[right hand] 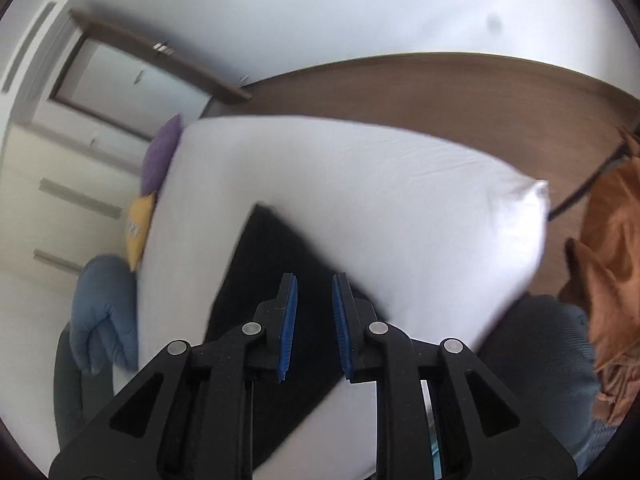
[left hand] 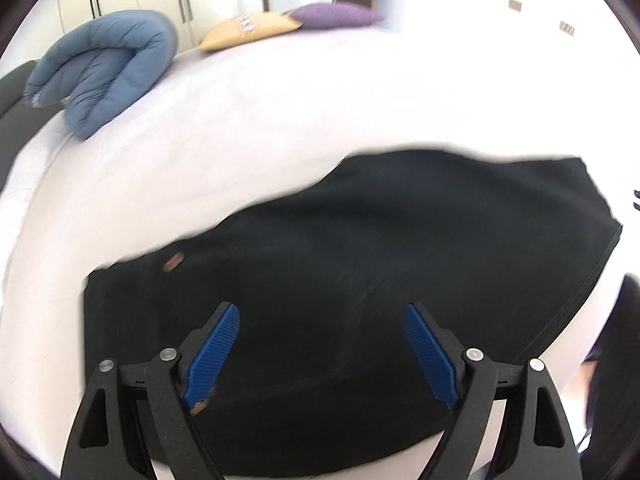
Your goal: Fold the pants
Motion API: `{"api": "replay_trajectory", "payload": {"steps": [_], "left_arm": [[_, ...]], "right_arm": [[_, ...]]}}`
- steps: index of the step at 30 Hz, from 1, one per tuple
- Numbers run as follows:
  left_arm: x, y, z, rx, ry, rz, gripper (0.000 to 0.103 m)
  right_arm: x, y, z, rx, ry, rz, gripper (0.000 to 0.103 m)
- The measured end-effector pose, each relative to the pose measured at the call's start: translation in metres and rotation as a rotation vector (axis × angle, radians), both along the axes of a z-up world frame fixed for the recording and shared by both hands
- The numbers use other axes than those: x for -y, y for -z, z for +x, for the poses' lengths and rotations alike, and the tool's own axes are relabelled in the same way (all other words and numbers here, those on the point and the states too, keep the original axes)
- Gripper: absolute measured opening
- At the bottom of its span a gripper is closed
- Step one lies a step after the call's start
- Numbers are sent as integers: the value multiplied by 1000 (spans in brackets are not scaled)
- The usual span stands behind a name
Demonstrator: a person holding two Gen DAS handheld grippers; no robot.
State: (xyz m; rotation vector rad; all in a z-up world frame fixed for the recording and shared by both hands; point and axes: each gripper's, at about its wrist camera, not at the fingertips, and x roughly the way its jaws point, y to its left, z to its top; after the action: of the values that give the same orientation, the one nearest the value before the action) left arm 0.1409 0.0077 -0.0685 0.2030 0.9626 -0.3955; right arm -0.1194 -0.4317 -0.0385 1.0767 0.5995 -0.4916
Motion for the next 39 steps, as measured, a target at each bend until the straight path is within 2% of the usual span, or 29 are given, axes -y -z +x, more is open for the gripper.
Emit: {"api": "replay_trajectory", "payload": {"steps": [3, 5, 7, 9, 10, 11, 14, 17, 19, 21, 23, 26, 29, 31, 35, 37, 38, 39], "left_arm": [[37, 3, 13, -12, 29, -74, 86], [62, 17, 16, -54, 57, -96, 86], [75, 38, 14, -112, 81, -67, 75], [84, 58, 5, -152, 100, -14, 72], [80, 61, -3, -126, 108, -10, 72], [74, 62, -10, -122, 107, -20, 72], [58, 61, -24, -132, 105, -45, 72], [52, 62, -37, -110, 113, -25, 73], [49, 63, -39, -118, 95, -48, 73], [48, 65, -37, -120, 72, -62, 76], [47, 67, -30, -119, 54, -66, 80], [64, 71, -32, -114, 38, -52, 84], [68, 72, -33, -123, 33, -66, 84], [67, 72, -35, -121, 35, -59, 84], [68, 73, -38, -124, 34, -56, 84], [67, 73, -40, -126, 38, -57, 84], [67, 73, -40, -127, 41, -59, 84], [67, 73, -40, -127, 44, -60, 84]], "right_arm": [[-40, 5, 60, 151, -268, 99, 18], [-74, 19, 99, 161, -411, 121, 18], [-94, 40, 123, 121, -473, 153, 18], [-101, 73, 134, 42, -488, 223, 18], [-97, 90, 131, -31, -462, 231, 16], [-91, 102, 131, -67, -440, 238, 1], [-62, 123, 103, -30, -361, 275, 0], [-31, 116, 77, -18, -270, 218, 0], [-14, 105, 65, -55, -207, 177, 0], [-12, 84, 68, -108, -202, 87, 0], [-21, 62, 87, -79, -270, 46, 2], [-68, 42, 152, 61, -511, 90, 2], [-127, 44, 229, 108, -713, 113, 2], [-158, 56, 270, 126, -797, 157, 2], [-194, 113, 338, 31, -829, 252, 2], [-191, 145, 340, -72, -774, 264, 0], [-175, 161, 334, -40, -729, 328, 0], [-156, 166, 327, 18, -673, 377, 0]]}}
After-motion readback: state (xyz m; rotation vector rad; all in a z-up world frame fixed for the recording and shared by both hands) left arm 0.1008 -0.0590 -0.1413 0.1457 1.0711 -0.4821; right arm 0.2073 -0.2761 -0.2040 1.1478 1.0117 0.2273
